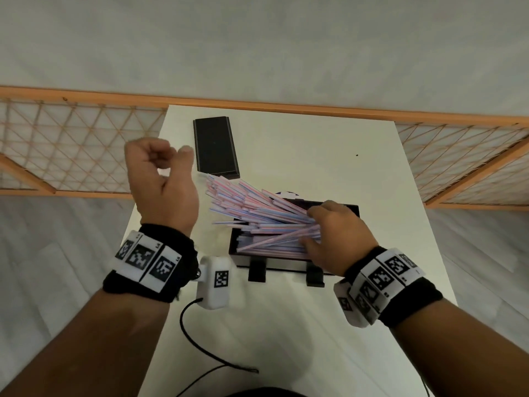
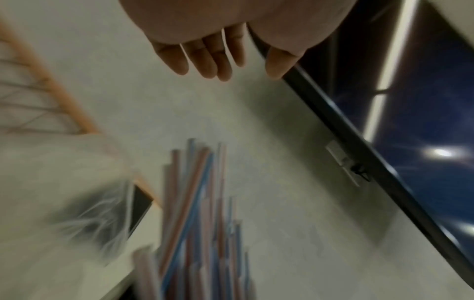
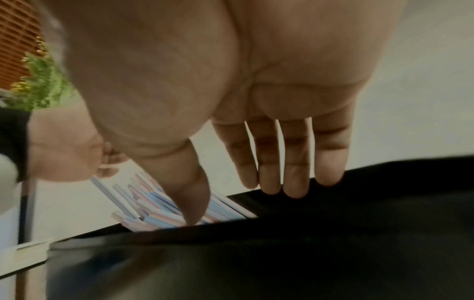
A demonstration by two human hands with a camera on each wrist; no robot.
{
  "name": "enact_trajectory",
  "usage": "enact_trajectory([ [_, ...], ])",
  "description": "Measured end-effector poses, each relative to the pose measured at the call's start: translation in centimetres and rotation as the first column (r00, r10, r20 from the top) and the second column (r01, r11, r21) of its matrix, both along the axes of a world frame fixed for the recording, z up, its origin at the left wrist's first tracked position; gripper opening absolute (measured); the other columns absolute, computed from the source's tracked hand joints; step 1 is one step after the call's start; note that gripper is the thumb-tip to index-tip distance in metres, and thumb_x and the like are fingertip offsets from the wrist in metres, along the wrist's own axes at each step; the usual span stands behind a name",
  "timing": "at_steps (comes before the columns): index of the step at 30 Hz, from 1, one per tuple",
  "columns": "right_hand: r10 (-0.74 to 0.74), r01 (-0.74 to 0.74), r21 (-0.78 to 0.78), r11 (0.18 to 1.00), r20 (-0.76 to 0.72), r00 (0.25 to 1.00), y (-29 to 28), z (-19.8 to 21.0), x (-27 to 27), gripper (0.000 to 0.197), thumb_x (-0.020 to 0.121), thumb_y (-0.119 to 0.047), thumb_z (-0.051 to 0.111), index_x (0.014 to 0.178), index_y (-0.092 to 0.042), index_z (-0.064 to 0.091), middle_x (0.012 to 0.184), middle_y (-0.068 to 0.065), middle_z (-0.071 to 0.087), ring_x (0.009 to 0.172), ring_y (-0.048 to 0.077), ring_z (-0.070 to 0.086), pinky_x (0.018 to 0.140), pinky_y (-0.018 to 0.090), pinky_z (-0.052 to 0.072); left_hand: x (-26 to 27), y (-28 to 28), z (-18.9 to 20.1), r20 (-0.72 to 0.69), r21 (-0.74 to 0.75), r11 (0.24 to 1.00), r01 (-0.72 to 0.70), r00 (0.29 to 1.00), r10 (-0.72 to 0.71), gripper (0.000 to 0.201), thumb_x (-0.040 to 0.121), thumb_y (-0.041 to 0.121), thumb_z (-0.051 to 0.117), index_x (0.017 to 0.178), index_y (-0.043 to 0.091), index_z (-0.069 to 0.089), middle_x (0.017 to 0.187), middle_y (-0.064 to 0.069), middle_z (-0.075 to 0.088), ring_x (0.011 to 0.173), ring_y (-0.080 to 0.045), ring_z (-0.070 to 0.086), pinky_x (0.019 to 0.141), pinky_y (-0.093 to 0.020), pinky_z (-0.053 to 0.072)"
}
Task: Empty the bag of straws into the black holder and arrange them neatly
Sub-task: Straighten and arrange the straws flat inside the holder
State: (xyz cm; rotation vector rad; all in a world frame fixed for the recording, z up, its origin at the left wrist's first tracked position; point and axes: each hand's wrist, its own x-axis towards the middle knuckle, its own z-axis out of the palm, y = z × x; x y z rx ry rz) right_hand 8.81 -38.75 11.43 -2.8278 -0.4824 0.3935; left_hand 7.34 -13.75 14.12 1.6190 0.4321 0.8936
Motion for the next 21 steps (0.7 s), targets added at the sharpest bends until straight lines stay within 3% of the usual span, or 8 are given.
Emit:
enact_trajectory([
  [4,0.013,-0.019,0.193,0.981,0.03,0.999,0.8,-0.3,0.9,0.071,0.074,-0.043,0.075,0.134,-0.015,0.052,0.122,0.005,0.057,0.114,0.027,0.051,0.099,0.036,0.044,0.3,0.5,-2.2,-0.309,-0.452,0.892,0.031,0.932,-0.189,0.026,0.085,0.036,0.065,0.108,0.025,0.059,0.11,0.005,0.062,0.103,-0.014,0.06,0.084,-0.028,0.043],
  [8,0.054,-0.067,0.172,0.983,0.076,0.996,3.1,-0.4,2.0,0.095,0.064,-0.062,0.064,0.144,-0.016,0.042,0.136,0.005,0.05,0.123,0.03,0.045,0.103,0.046,0.041,1.2,-0.4,-2.3,-0.215,-0.732,0.64,0.233,0.813,-0.541,0.038,0.096,0.037,0.059,0.126,0.014,0.066,0.125,-0.005,0.067,0.118,-0.023,0.062,0.101,-0.037,0.048],
  [10,0.096,-0.095,0.184,0.978,0.001,0.995,4.2,-0.6,2.4,0.106,0.061,-0.07,0.062,0.149,-0.017,0.034,0.142,0.004,0.047,0.129,0.029,0.043,0.109,0.047,0.035,1.5,-0.6,-2.3,-0.149,-0.702,0.599,0.386,0.743,-0.653,0.052,0.085,0.038,0.065,0.127,0.008,0.067,0.13,-0.016,0.067,0.122,-0.031,0.063,0.107,-0.045,0.048],
  [12,0.145,-0.109,0.278,0.954,-0.112,0.983,4.8,-0.8,2.5,0.113,0.057,-0.074,0.064,0.15,-0.02,0.03,0.138,0.001,0.051,0.127,0.024,0.048,0.115,0.048,0.029,1.3,-0.7,-2.4,-0.126,-0.56,0.58,0.592,0.631,-0.766,0.049,0.081,0.032,0.065,0.116,-0.003,0.07,0.121,-0.025,0.069,0.114,-0.04,0.066,0.099,-0.048,0.053],
  [15,0.26,-0.187,0.363,0.913,-0.164,0.952,4.8,-0.6,1.6,0.092,0.064,-0.062,0.076,0.141,-0.029,0.037,0.125,-0.008,0.055,0.12,0.014,0.048,0.119,0.045,0.017,0.0,-1.2,-2.8,-0.247,-0.332,0.526,0.783,0.466,-0.849,0.039,0.082,0.028,0.069,0.101,-0.006,0.075,0.098,-0.022,0.076,0.094,-0.039,0.073,0.084,-0.039,0.06],
  [17,0.338,-0.255,0.407,0.877,-0.146,0.93,4.1,-0.7,0.6,0.081,0.071,-0.053,0.079,0.14,-0.032,0.041,0.126,-0.011,0.056,0.123,0.012,0.045,0.117,0.036,0.021,-0.7,-1.3,-3.4,-0.3,-0.223,0.497,0.838,0.427,-0.853,0.036,0.079,0.031,0.071,0.092,-0.002,0.079,0.088,-0.016,0.078,0.085,-0.035,0.074,0.079,-0.036,0.059],
  [19,0.376,-0.284,0.456,0.843,-0.125,0.918,3.4,-1.4,-0.4,0.086,0.072,-0.054,0.078,0.144,-0.03,0.038,0.136,-0.01,0.053,0.13,0.013,0.046,0.114,0.037,0.034,-1.1,-1.0,-4.0,-0.333,-0.162,0.484,0.86,0.414,-0.847,0.031,0.079,0.03,0.071,0.089,0.002,0.08,0.086,-0.011,0.079,0.083,-0.029,0.075,0.079,-0.038,0.06],
  [21,0.36,-0.285,0.452,0.845,-0.088,0.929,3.0,-2.7,-1.2,0.095,0.072,-0.052,0.079,0.15,-0.022,0.033,0.152,-0.005,0.041,0.144,0.012,0.032,0.115,0.036,0.033,-1.3,-0.5,-4.3,-0.363,-0.114,0.463,0.879,0.398,-0.843,0.028,0.079,0.028,0.071,0.091,0.004,0.081,0.09,-0.006,0.08,0.088,-0.025,0.076,0.084,-0.04,0.061],
])
